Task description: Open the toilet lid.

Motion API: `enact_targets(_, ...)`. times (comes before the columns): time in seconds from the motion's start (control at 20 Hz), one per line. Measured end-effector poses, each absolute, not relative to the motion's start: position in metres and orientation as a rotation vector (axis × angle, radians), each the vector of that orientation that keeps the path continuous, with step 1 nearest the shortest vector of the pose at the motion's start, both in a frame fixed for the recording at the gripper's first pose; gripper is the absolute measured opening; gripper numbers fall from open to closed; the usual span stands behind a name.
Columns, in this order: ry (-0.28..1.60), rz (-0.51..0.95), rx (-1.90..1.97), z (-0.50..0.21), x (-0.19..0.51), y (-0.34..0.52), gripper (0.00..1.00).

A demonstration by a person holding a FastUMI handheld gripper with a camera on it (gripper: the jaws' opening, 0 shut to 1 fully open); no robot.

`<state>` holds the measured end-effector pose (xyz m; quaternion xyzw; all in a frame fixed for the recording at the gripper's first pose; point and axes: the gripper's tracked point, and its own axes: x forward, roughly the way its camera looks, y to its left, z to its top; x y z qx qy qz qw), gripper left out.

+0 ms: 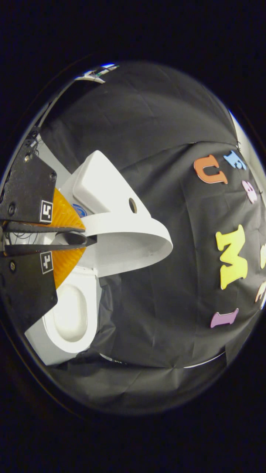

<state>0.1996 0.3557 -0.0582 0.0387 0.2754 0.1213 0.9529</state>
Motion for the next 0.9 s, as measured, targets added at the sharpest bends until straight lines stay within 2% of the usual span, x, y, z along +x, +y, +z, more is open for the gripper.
enact_targets(0.45, 0.545, 0.248, 0.016, -0.059, 0.199, 0.381, 0.15)
enact_targets(0.65, 0.553, 0.299, 0.009, -0.06, 0.196, 0.38, 0.16)
enact_targets(0.7, 0.565, 0.323, 0.015, -0.062, 0.193, 0.378, 0.2)
enact_targets(0.8, 0.615, 0.4, 0.055, -0.069, 0.175, 0.377, 0.34)
enact_targets(0.85, 0.619, 0.415, 0.062, -0.069, 0.17, 0.371, 0.52)
enact_targets(0.9, 0.612, 0.415, 0.053, -0.067, 0.163, 0.36, 0.58)
